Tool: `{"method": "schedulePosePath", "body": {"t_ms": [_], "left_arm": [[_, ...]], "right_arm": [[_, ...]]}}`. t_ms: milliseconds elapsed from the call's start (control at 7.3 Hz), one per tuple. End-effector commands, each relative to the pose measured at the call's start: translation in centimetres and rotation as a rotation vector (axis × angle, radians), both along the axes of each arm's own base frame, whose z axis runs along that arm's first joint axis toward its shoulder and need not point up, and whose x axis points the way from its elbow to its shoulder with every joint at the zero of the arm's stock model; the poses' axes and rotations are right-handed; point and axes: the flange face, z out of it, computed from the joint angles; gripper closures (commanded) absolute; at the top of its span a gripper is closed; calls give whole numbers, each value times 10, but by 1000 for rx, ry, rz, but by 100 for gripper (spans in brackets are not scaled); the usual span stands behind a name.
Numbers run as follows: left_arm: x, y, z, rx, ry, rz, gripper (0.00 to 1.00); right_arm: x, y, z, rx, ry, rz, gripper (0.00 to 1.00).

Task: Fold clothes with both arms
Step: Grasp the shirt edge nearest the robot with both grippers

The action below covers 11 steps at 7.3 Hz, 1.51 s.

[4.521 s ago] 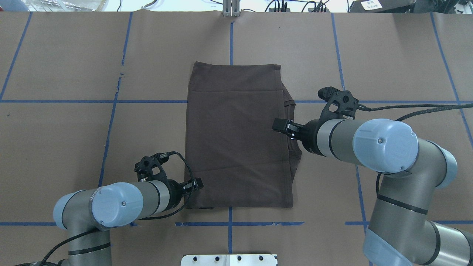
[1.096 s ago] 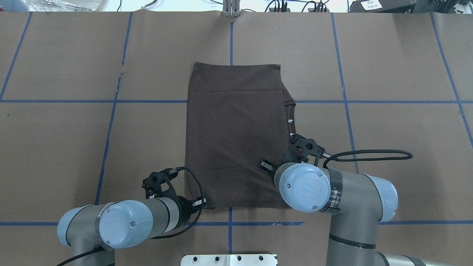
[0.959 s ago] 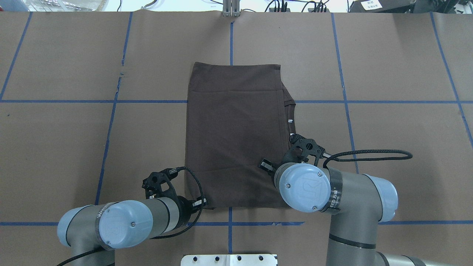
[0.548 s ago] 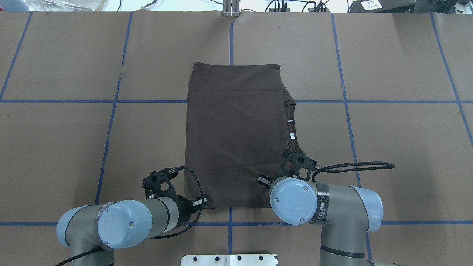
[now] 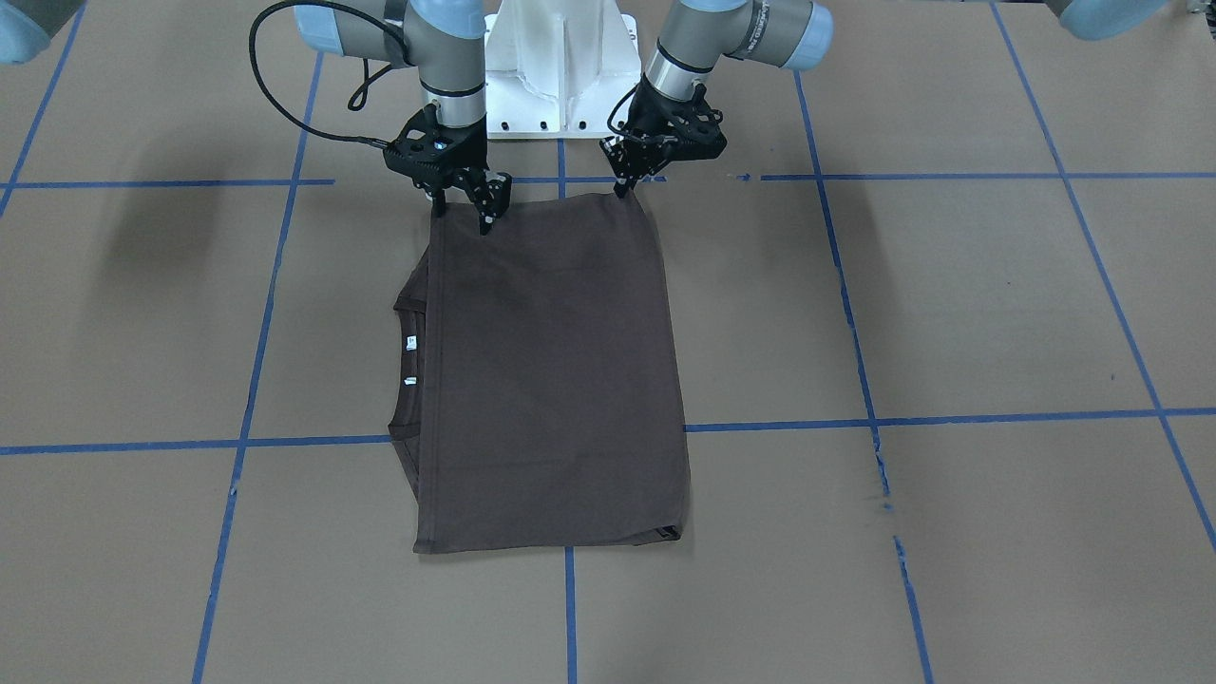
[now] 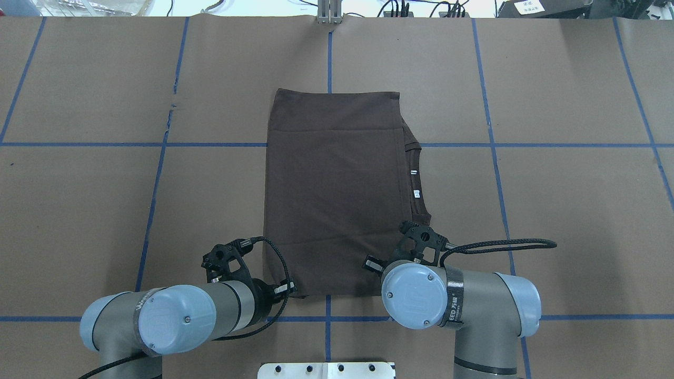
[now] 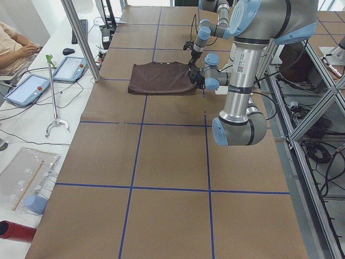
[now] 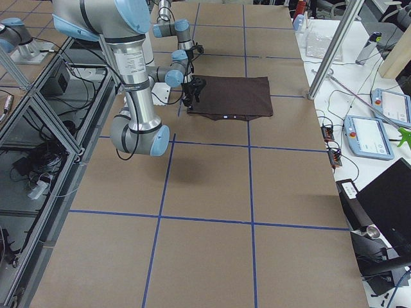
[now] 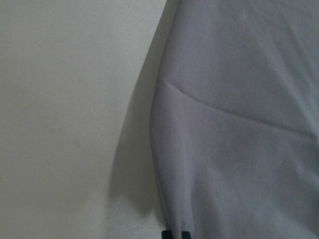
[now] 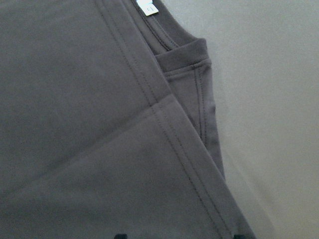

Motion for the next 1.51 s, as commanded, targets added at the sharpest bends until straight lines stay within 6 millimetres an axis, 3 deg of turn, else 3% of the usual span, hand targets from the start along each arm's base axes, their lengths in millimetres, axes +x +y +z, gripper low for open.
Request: {"method": "schedulePosePath", "body": {"t_ms": [0, 548, 685, 822, 959, 1370], "left_arm": [[-1, -1, 0, 0, 0, -2, 100], [-3, 0, 0, 0, 2, -2, 100], [-3, 0, -1, 1, 3, 0, 100], [-3, 0, -1, 1, 3, 0, 100], [-3, 0, -1, 1, 3, 0, 100], [-2, 0, -2, 1, 6, 0, 100]], "right_arm": [[-3, 1, 3, -2, 7, -2, 23], [-7, 1, 9, -4, 19, -1, 27], [-7, 1, 9, -10, 15, 13, 49], [-7, 0, 7, -23, 4, 53, 91], [-7, -1, 3, -23, -3, 57, 100], [-7, -2, 4, -23, -1, 61, 100]]}}
